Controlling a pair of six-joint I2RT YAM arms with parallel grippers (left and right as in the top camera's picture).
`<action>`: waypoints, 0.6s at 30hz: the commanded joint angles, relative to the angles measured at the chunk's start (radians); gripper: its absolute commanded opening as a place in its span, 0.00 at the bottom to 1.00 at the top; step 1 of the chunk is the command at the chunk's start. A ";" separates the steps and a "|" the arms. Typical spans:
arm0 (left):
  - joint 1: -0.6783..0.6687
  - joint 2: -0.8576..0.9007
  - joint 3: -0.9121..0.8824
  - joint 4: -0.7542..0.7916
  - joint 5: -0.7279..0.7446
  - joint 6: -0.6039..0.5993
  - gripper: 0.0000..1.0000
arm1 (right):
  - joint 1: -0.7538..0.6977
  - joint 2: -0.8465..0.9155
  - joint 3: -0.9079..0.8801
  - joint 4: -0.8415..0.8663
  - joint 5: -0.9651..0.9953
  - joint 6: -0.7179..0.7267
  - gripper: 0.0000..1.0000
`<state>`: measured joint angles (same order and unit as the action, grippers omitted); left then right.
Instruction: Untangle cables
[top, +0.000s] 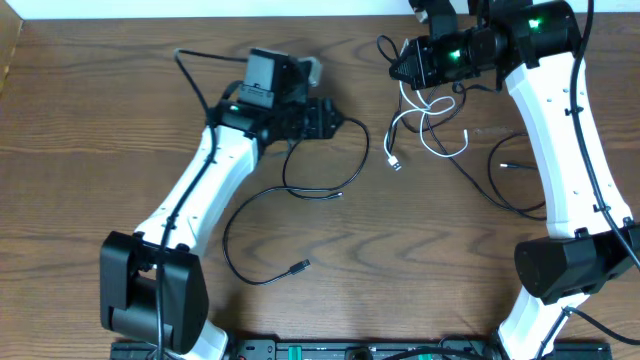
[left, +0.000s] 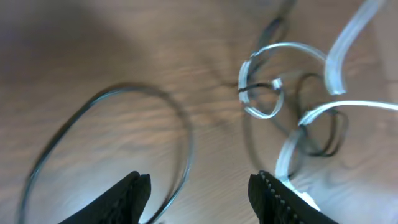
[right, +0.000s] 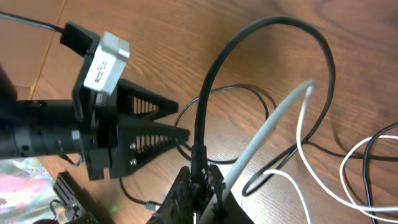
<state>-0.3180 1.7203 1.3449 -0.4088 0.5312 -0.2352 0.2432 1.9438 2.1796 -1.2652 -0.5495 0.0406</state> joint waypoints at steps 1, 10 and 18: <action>-0.021 0.019 -0.002 0.060 0.063 -0.009 0.59 | -0.001 -0.020 0.015 -0.006 -0.003 -0.016 0.01; -0.087 0.111 -0.002 0.218 0.146 -0.089 0.60 | -0.001 -0.020 0.015 -0.011 -0.003 -0.021 0.01; -0.123 0.159 -0.002 0.258 0.146 -0.137 0.60 | -0.001 -0.020 0.015 -0.011 -0.003 -0.020 0.01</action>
<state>-0.4305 1.8679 1.3449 -0.1558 0.6571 -0.3481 0.2432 1.9438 2.1796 -1.2751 -0.5488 0.0399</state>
